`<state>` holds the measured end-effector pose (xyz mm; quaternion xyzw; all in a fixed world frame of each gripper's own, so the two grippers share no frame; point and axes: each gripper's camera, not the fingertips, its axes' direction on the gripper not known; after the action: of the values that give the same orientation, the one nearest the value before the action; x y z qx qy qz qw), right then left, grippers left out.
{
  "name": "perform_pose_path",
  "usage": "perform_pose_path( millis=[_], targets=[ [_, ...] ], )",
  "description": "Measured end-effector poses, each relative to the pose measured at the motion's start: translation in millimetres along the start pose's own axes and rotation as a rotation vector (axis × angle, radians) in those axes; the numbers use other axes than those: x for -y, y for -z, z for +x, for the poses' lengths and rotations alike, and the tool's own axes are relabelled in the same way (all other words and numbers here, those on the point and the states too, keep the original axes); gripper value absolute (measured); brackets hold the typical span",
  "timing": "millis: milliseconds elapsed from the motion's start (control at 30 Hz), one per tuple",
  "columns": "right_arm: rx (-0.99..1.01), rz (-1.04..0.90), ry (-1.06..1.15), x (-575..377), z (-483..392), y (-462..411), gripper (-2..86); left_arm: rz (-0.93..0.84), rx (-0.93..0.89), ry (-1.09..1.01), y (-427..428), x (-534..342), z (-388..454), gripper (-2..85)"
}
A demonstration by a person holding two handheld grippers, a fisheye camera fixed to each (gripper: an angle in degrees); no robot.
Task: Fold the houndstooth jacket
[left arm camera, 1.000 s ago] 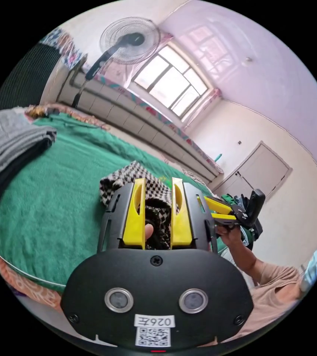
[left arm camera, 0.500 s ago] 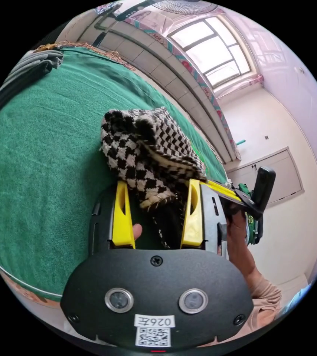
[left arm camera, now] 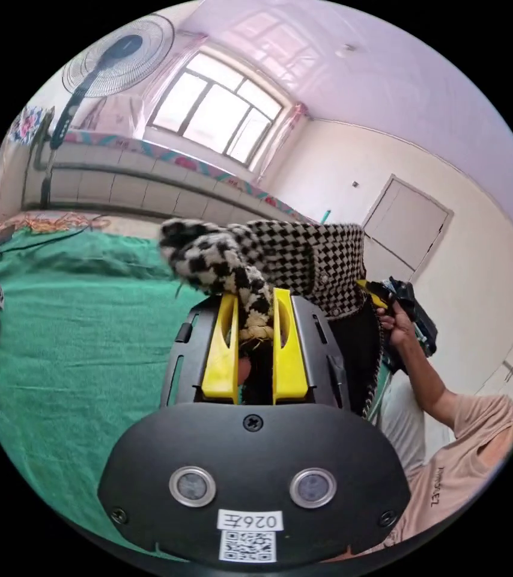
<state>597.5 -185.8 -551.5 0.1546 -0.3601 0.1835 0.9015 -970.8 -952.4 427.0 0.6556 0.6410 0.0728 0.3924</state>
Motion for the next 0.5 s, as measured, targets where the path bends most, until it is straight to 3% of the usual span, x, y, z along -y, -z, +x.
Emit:
perform_pose_path(
  millis=[133, 233, 333, 400, 500],
  targets=[
    [-0.118, 0.039, -0.273, -13.8, 107.3, 27.3, 6.3, -0.03, 0.022, 0.14, -17.9, -0.7, -26.6, 3.4],
    [-0.036, 0.113, -0.351, -20.3, 135.8, 48.7, 7.4, -0.092, -0.042, 0.348, -27.5, -10.6, -56.1, 0.7],
    [-0.07, 0.054, -0.122, -1.6, 82.5, 40.5, 8.1, -0.131, -0.016, 0.339, -32.2, -6.2, -41.0, 8.0],
    [-0.084, -0.085, 0.183, 4.3, 6.8, 1.5, 10.2, -0.189, 0.076, 0.255, -39.7, 6.3, -15.6, 18.5],
    [-0.041, -0.303, 0.489, -28.1, -80.4, -74.6, 13.6, -0.332, 0.133, 0.207, -60.9, 16.2, 1.6, 23.2]
  ],
)
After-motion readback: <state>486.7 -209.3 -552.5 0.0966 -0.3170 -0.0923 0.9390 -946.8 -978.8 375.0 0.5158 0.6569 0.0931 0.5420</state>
